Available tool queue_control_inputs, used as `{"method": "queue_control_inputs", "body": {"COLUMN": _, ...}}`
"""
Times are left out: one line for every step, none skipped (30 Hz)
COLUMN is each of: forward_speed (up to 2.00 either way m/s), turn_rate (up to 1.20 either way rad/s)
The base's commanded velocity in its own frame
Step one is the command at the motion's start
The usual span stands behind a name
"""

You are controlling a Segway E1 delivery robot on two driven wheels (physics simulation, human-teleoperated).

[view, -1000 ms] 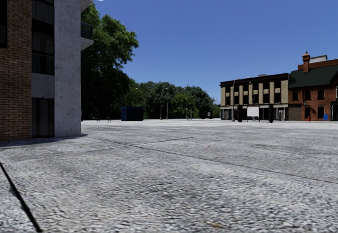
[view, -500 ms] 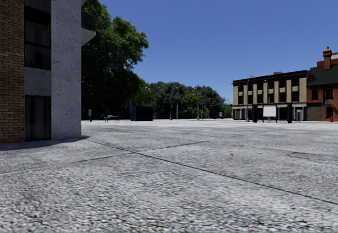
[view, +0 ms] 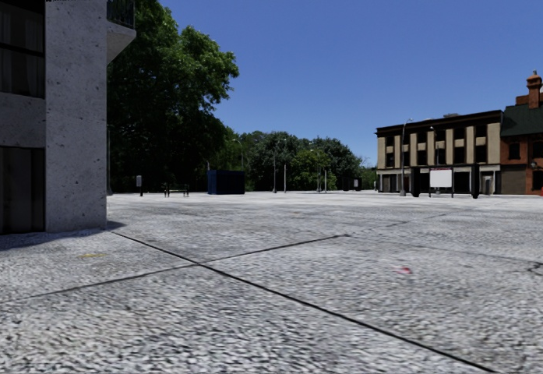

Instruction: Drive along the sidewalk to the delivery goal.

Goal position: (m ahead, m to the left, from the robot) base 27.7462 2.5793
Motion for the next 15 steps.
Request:
{"method": "queue_control_inputs", "body": {"forward_speed": 2.0, "turn_rate": 0.0}}
{"method": "queue_control_inputs", "body": {"forward_speed": 2.0, "turn_rate": 0.0}}
{"method": "queue_control_inputs", "body": {"forward_speed": 2.0, "turn_rate": 0.0}}
{"method": "queue_control_inputs", "body": {"forward_speed": 2.0, "turn_rate": 0.0}}
{"method": "queue_control_inputs", "body": {"forward_speed": 2.0, "turn_rate": 0.0}}
{"method": "queue_control_inputs", "body": {"forward_speed": 2.0, "turn_rate": 0.0}}
{"method": "queue_control_inputs", "body": {"forward_speed": 2.0, "turn_rate": 0.0}}
{"method": "queue_control_inputs", "body": {"forward_speed": 2.0, "turn_rate": 0.0}}
{"method": "queue_control_inputs", "body": {"forward_speed": 2.0, "turn_rate": 0.0}}
{"method": "queue_control_inputs", "body": {"forward_speed": 2.0, "turn_rate": 0.0}}
{"method": "queue_control_inputs", "body": {"forward_speed": 2.0, "turn_rate": 0.0}}
{"method": "queue_control_inputs", "body": {"forward_speed": 2.0, "turn_rate": 0.0}}
{"method": "queue_control_inputs", "body": {"forward_speed": 2.0, "turn_rate": 0.0}}
{"method": "queue_control_inputs", "body": {"forward_speed": 2.0, "turn_rate": 0.0}}
{"method": "queue_control_inputs", "body": {"forward_speed": 2.0, "turn_rate": 0.0}}
